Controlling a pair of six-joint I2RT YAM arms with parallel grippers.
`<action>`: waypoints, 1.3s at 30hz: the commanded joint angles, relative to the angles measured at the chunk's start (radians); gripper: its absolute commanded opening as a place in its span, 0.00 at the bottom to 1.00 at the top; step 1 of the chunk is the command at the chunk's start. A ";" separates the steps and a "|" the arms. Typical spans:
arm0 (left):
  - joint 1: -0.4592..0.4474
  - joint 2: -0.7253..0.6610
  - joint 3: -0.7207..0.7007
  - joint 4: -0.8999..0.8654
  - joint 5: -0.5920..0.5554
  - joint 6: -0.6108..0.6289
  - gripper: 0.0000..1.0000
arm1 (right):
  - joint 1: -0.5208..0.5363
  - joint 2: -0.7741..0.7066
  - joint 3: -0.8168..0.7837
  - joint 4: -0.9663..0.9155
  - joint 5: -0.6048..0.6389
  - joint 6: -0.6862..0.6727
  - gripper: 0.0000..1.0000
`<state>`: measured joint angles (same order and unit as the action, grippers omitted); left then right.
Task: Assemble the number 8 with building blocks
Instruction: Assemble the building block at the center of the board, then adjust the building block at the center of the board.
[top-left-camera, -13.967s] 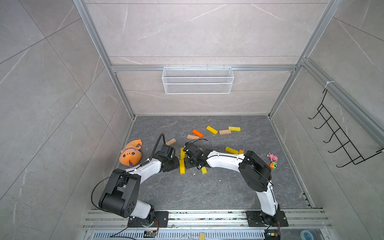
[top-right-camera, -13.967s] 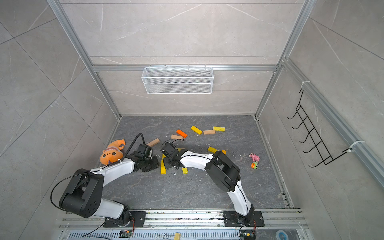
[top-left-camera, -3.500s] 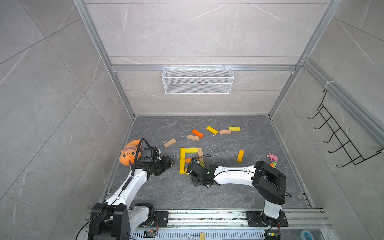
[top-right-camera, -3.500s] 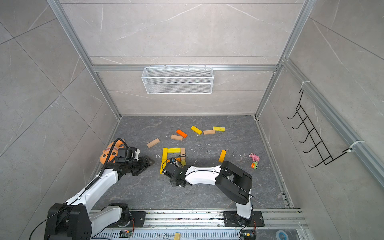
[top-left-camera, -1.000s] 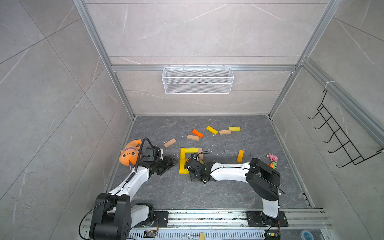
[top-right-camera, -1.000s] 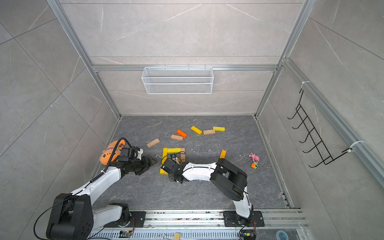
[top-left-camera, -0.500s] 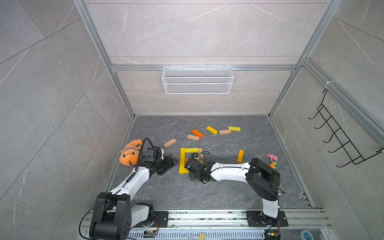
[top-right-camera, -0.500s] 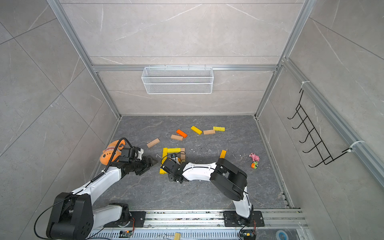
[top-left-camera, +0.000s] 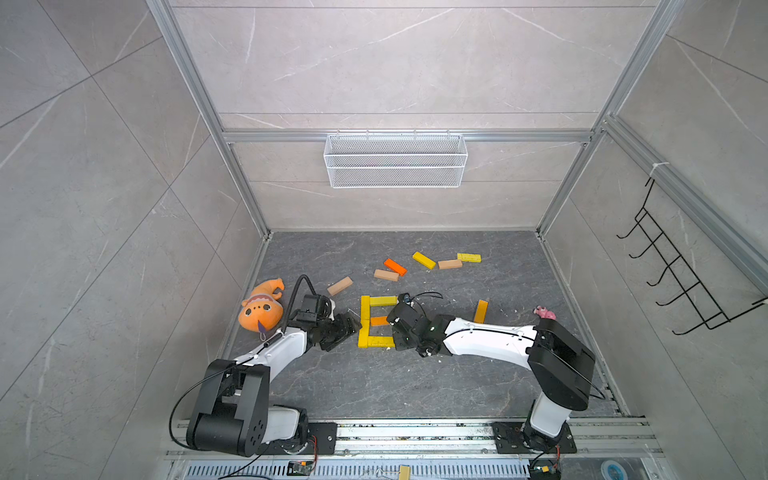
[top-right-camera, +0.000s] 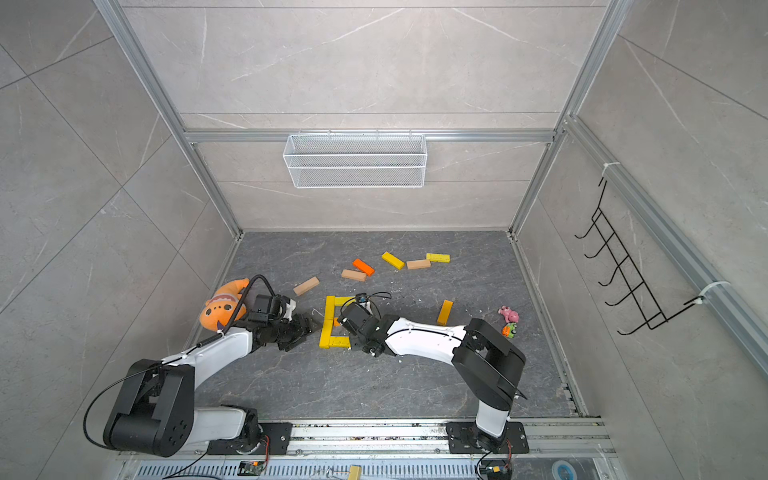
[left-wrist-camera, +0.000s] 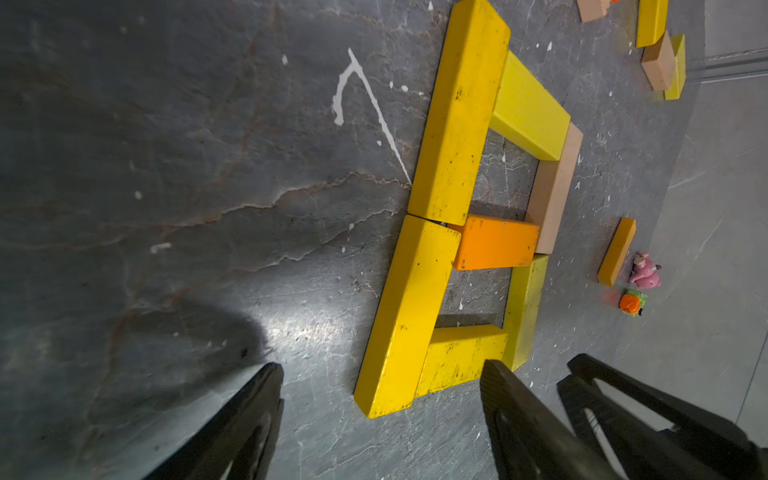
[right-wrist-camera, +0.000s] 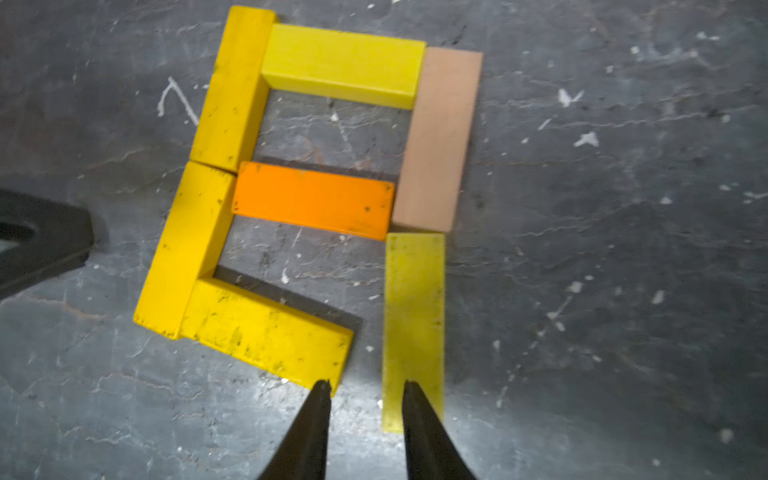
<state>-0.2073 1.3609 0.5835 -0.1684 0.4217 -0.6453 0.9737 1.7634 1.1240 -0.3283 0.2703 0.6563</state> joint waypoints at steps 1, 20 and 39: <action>-0.023 0.035 0.028 0.045 -0.013 -0.021 0.78 | -0.042 -0.027 -0.029 -0.048 0.017 -0.026 0.31; -0.093 0.076 0.056 0.060 -0.045 -0.048 0.78 | -0.107 0.054 -0.104 0.011 -0.071 -0.049 0.22; -0.137 0.075 0.075 0.054 -0.052 -0.073 0.78 | -0.074 0.088 -0.075 0.055 -0.136 -0.048 0.20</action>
<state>-0.3374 1.4315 0.6266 -0.1120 0.3737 -0.7006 0.8917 1.8202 1.0348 -0.2653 0.1509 0.6090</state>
